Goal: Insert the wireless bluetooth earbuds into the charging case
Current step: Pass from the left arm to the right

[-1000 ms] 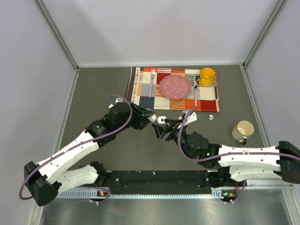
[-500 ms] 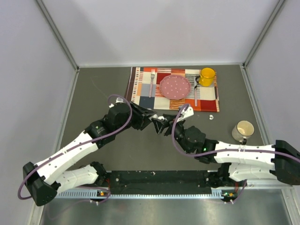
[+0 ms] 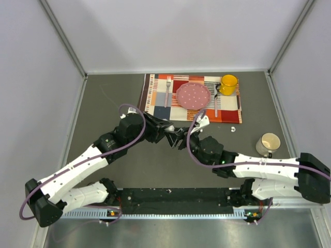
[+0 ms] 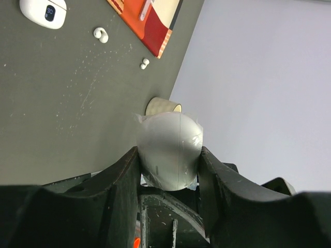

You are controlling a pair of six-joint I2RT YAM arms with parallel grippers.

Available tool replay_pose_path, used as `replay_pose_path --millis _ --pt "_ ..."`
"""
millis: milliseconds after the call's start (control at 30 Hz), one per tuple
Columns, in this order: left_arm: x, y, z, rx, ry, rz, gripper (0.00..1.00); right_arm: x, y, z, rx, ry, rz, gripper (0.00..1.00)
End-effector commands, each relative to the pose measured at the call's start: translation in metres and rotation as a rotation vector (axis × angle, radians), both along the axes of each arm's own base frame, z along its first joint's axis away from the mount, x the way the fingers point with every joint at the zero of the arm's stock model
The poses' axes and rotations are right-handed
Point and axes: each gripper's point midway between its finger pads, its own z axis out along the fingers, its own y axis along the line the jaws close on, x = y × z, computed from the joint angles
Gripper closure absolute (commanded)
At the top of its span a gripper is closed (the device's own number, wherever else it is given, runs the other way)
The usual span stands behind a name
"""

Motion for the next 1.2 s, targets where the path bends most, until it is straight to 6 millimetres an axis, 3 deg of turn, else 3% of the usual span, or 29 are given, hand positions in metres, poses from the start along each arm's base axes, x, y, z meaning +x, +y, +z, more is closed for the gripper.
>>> replay_pose_path --millis 0,433,633,833,867,900,1000,1100,1133,1167 --pt "0.004 -0.008 0.035 -0.091 -0.064 0.0 0.98 0.002 0.011 0.028 0.102 -0.009 0.018 0.46" --pt "0.004 -0.007 0.029 -0.091 -0.056 0.004 0.98 0.006 0.002 0.04 0.168 -0.054 -0.01 0.54" --pt "0.004 -0.007 0.03 -0.095 -0.058 0.006 0.98 0.007 -0.002 0.039 0.173 -0.052 -0.016 0.73" --pt "0.003 -0.01 0.031 -0.105 -0.062 -0.004 0.98 0.007 -0.002 0.034 0.162 -0.037 -0.016 0.71" --pt "0.003 -0.01 0.03 -0.102 -0.06 -0.007 0.98 0.007 -0.002 0.034 0.161 -0.036 -0.015 0.75" --pt "0.003 -0.01 0.03 -0.103 -0.059 -0.006 0.98 0.006 -0.002 0.034 0.162 -0.035 -0.012 0.88" --pt "0.003 -0.01 0.029 -0.107 -0.063 -0.005 0.98 0.005 -0.003 0.036 0.17 -0.036 -0.007 1.0" --pt "0.004 -0.009 0.033 -0.11 -0.125 -0.016 0.89 0.001 -0.006 0.041 0.185 -0.035 0.008 1.0" --pt "0.005 -0.01 0.049 -0.144 -0.198 -0.026 0.86 -0.002 -0.009 0.048 0.197 -0.045 0.019 1.0" --pt "0.005 -0.011 0.053 -0.128 -0.254 -0.045 0.73 -0.004 -0.01 0.051 0.199 -0.045 0.025 1.0"
